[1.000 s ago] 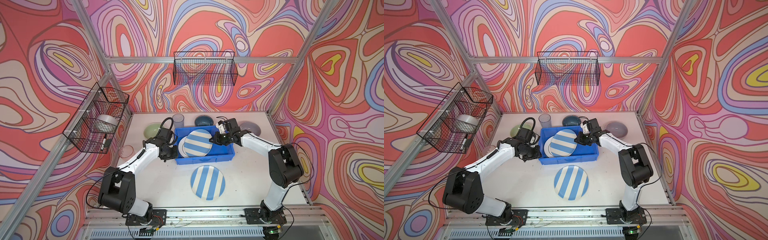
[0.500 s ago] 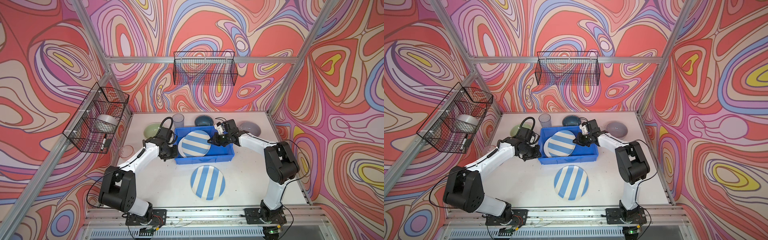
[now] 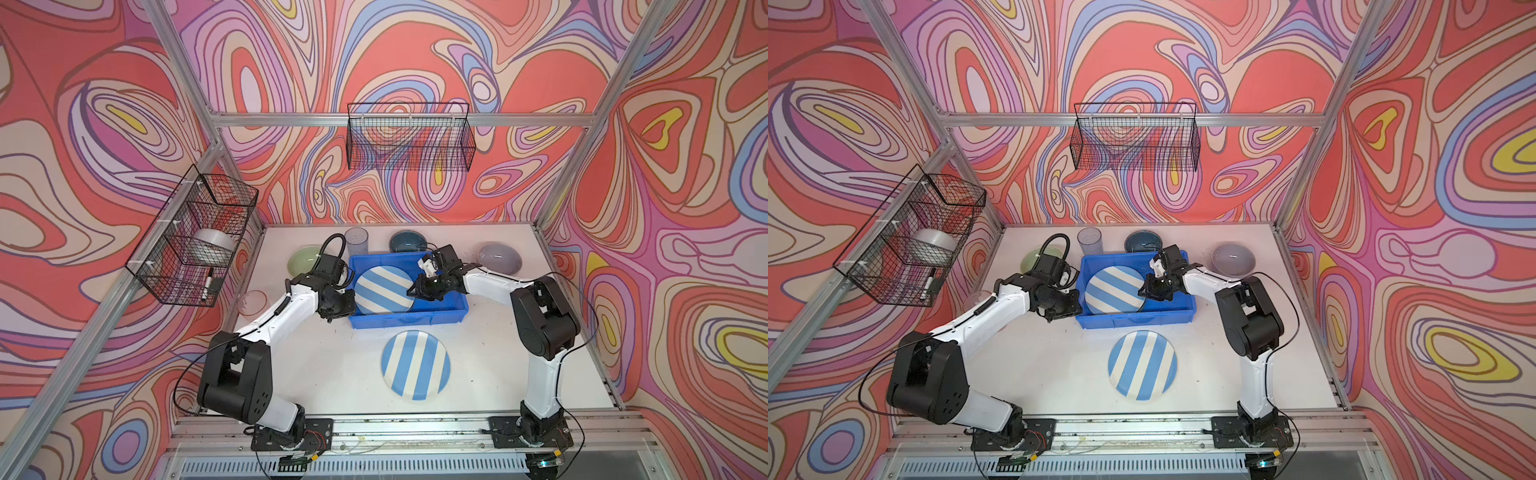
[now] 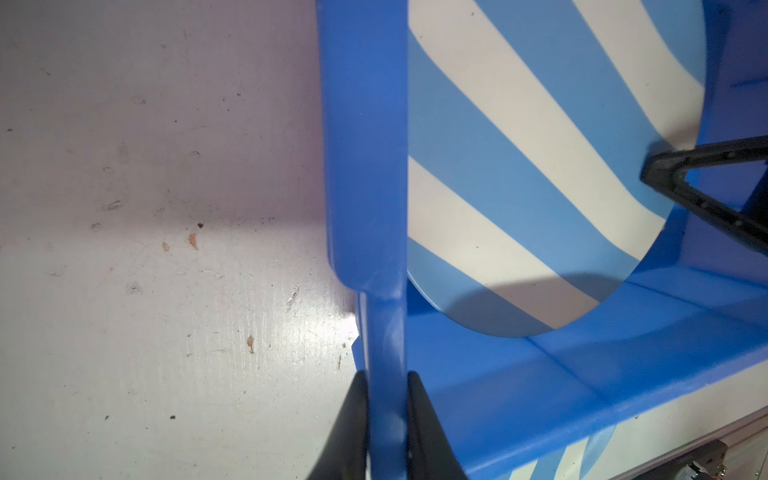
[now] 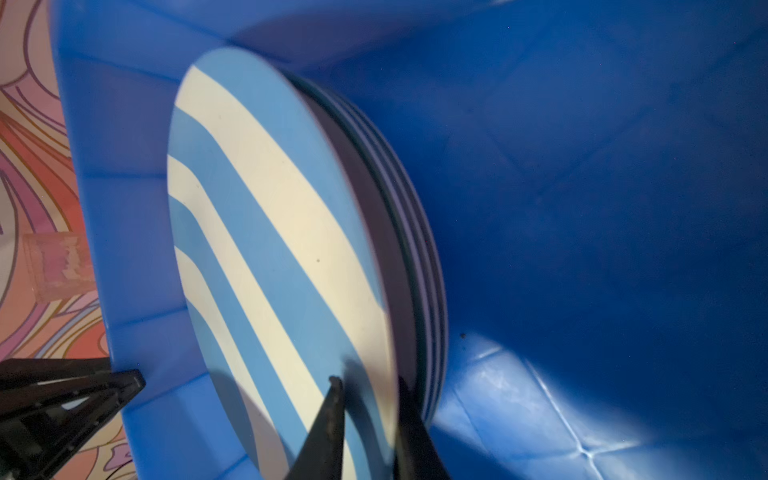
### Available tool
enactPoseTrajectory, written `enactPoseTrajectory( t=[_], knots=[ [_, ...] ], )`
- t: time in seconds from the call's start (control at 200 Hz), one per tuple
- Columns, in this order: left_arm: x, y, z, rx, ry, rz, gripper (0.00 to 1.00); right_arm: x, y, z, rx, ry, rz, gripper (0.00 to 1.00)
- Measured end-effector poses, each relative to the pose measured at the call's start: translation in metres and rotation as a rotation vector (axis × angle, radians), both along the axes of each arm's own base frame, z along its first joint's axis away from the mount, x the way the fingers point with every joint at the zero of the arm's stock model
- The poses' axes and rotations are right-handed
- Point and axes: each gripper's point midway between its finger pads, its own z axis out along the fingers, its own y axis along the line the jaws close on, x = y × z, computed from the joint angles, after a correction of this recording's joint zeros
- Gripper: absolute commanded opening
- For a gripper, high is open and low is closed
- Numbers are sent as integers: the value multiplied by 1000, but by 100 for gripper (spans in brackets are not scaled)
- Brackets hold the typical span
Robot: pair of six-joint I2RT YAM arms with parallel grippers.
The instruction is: Place the mixed dishes into the plastic bin
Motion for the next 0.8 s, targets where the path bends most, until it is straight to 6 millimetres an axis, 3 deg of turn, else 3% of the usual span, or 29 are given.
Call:
enactPoseTrajectory(
  t=[0.22, 0.606, 0.801],
  knots=[
    [0, 0, 0, 0, 0, 0, 18, 1, 0, 1, -35, -11, 0, 25],
    [0, 0, 0, 0, 0, 0, 18, -1, 4, 4, -106, -35, 19, 38],
    [0, 0, 0, -1, -1, 0, 22, 1, 3, 4, -136, -45, 12, 42]
  ],
)
